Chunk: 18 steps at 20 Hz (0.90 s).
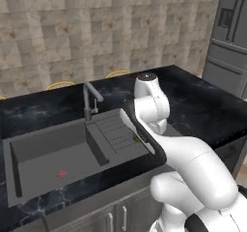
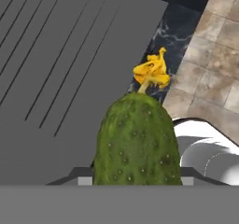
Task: Turn on the sink faucet. Then move the cucumber from the counter to the sink. Turn off the sink. Move the vegetable from the sink to the pot next to the stove. Finally move the pot to the front center burner.
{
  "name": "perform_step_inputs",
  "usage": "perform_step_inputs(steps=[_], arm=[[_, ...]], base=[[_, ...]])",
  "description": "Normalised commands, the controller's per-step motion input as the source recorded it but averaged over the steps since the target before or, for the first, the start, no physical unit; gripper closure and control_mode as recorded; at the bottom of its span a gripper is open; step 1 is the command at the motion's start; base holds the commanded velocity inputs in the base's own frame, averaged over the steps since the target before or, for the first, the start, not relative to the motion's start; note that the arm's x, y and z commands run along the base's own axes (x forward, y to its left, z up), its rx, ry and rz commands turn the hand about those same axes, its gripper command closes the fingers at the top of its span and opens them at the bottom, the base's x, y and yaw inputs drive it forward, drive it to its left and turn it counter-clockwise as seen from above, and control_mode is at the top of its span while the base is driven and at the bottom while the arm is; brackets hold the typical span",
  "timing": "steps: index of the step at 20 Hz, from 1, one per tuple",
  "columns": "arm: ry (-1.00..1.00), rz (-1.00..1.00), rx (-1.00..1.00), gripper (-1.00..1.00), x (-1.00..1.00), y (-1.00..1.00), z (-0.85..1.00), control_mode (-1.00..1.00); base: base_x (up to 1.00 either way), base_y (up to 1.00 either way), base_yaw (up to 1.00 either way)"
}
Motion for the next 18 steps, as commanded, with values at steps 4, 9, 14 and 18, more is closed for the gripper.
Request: perform_step_inputs(steps=[4, 9, 14, 18], arm=[[0.00, 0.00, 0.00, 1.00, 0.00, 0.00, 0.00, 1.00], [0.00, 0.00, 0.00, 1.00, 0.00, 0.00, 0.00, 1.00], [0.00, 0.00, 0.00, 1.00, 0.00, 0.00, 0.00, 1.00], [0.00, 0.00, 0.00, 1.00, 0.00, 0.00, 0.00, 1.00]], base=[[-0.12, -0.46, -0.50], [0.00, -0.34, -0.59], [0.00, -0.28, -0.62], [0.00, -0.25, -0.62]])
